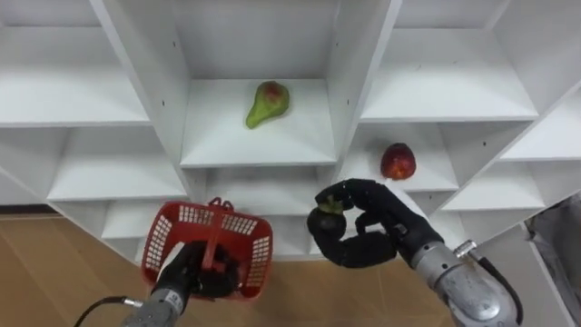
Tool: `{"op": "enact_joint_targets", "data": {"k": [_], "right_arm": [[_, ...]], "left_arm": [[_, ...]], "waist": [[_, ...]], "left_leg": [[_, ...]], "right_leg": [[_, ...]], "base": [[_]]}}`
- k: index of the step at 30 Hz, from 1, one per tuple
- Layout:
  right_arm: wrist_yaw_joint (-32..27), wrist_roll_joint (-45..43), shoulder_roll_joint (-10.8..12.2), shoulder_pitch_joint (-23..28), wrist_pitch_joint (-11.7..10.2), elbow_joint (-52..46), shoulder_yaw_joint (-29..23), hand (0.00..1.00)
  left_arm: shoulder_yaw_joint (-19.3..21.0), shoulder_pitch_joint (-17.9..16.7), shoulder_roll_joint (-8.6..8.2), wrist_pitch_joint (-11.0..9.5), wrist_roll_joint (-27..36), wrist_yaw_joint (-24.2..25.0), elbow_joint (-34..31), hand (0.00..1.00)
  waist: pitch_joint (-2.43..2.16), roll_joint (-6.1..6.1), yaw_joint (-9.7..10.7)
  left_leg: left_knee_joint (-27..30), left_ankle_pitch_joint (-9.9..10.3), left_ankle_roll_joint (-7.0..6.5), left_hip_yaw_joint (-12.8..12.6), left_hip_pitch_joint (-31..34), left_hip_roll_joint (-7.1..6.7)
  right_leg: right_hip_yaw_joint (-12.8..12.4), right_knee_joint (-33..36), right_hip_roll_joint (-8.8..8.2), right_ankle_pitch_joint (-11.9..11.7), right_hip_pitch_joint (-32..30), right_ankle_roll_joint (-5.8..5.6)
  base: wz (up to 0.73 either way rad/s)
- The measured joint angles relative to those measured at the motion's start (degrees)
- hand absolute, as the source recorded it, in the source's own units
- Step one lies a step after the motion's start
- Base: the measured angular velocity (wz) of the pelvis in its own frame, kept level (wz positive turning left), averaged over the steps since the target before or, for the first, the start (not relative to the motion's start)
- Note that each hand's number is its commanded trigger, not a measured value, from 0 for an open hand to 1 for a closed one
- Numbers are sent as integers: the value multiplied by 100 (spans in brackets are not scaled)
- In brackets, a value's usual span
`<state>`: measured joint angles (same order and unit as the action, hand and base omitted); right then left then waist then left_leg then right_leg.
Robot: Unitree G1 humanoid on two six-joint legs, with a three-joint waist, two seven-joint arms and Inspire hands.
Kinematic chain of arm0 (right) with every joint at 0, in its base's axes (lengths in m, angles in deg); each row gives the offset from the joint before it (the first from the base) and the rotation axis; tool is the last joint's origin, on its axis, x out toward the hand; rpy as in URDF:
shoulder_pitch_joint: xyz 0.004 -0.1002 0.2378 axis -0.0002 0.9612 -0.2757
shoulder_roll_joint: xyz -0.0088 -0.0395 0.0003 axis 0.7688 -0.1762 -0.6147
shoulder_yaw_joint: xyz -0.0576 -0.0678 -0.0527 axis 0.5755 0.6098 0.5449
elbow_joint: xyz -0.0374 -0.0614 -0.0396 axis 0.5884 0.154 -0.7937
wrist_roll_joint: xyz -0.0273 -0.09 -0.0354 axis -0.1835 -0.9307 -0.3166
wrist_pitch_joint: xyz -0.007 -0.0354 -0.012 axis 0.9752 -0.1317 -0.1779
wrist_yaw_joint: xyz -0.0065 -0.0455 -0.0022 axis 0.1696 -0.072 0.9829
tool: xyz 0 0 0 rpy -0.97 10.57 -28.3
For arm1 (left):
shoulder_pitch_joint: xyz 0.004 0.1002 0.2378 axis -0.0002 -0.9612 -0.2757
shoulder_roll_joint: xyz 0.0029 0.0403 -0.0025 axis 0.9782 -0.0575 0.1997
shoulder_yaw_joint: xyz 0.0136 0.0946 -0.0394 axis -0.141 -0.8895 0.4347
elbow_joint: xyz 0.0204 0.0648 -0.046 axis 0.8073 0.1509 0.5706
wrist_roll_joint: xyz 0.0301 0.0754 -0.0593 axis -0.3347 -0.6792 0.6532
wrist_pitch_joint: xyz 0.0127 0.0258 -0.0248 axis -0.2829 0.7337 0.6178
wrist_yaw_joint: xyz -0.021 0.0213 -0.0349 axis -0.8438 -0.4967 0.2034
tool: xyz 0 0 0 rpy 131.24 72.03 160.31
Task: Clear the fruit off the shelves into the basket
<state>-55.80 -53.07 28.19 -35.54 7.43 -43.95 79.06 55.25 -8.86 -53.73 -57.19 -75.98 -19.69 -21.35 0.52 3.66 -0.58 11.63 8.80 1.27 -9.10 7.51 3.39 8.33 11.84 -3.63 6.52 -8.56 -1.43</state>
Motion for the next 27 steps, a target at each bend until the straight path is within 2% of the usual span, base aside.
{"op": "enact_joint_targets", "data": {"k": [5,9,12,18,27], "right_arm": [[1,-20,-2,-149,0,71,94,100],[3,-21,1,-287,-3,148,165,100],[0,-24,-4,-373,-7,279,174,100],[-48,-151,-3,-551,-14,815,202,100],[-232,-247,39,-656,-15,832,267,100]], "left_arm": [[-153,3,7,-10,9,6,-478,100],[-451,9,15,-91,131,119,-875,100],[-622,7,15,-131,323,219,-1052,100],[-656,15,16,-217,360,248,-1077,100],[-754,19,7,-274,665,272,-1087,100]], "waist": [[43,63,17],[52,63,12],[52,48,-84],[56,11,-159],[56,-111,-154]], "left_leg": [[128,-9,-15,56,269,-2],[216,-9,-18,154,435,-2],[229,-13,-21,150,511,0],[273,-14,-22,153,708,2],[309,-22,-34,146,853,2]], "right_leg": [[54,91,-24,-7,-225,11],[126,82,-23,-14,-294,18],[110,89,-21,-18,-382,24],[115,165,-30,-19,-592,25],[134,210,-46,-23,-747,30]], "base": [[4],[12],[1],[0],[0]]}}
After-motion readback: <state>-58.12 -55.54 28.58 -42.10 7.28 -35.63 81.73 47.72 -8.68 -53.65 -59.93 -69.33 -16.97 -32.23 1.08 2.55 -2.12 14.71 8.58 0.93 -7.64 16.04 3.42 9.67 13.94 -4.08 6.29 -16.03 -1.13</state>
